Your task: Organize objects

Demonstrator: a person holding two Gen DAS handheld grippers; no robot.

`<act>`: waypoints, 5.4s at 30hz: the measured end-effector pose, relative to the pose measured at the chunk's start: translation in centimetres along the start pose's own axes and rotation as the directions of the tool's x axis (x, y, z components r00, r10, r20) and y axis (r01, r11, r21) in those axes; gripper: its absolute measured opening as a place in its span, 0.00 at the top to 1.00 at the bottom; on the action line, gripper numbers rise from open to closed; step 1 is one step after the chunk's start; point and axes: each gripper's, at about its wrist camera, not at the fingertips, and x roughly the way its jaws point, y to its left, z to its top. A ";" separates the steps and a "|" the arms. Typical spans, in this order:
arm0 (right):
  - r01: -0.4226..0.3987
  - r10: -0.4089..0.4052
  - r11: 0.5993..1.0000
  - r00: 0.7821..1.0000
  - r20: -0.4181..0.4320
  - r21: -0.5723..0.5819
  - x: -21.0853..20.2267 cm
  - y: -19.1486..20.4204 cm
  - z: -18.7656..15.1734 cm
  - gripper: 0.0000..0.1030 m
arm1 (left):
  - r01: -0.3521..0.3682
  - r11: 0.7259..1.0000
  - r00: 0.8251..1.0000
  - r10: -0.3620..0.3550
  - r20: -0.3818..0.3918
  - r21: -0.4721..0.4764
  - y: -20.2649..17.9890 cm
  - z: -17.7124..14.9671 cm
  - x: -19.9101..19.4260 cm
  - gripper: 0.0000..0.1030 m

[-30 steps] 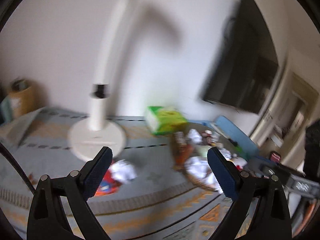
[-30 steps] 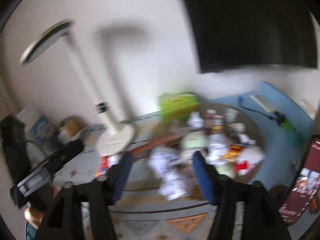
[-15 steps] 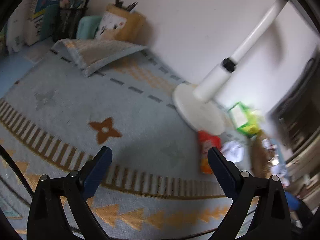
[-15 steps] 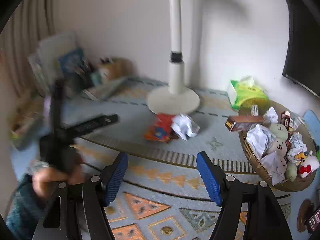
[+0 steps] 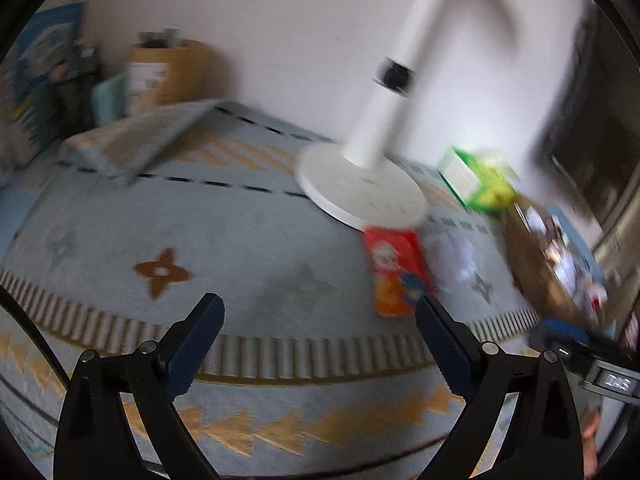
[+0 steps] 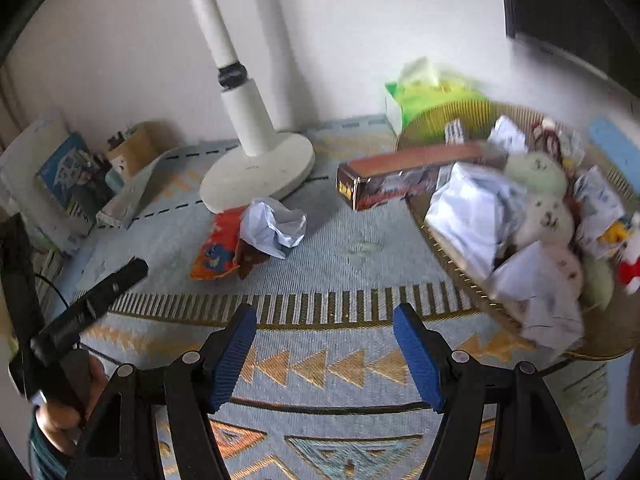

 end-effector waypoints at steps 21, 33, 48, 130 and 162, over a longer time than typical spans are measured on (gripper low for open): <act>-0.132 0.144 0.967 0.989 -0.038 0.219 8.1 0.7 5.4 0.33 | 0.191 0.970 0.972 -0.166 -0.168 0.148 -3.8 1.6 5.7 0.63; -0.160 0.161 0.958 0.987 0.015 0.237 6.1 -0.3 3.8 0.53 | 0.146 0.978 0.983 -0.127 -0.129 0.150 -3.6 1.4 4.8 0.75; -0.127 0.123 0.988 0.991 0.053 0.087 -8.6 -3.5 -6.3 0.52 | 0.218 0.940 0.964 -0.166 -0.208 0.264 -5.4 -7.8 -5.3 0.76; 0.047 -0.074 0.994 0.961 0.265 0.103 -17.6 -7.8 -0.2 0.28 | 0.179 0.940 0.968 -0.221 0.119 0.290 -17.4 0.6 -11.9 0.53; 0.149 -0.163 0.977 0.983 -0.085 -0.156 0.8 0.4 -8.4 0.00 | -0.356 0.935 0.928 0.353 -0.121 -0.006 5.5 -10.7 -8.7 0.00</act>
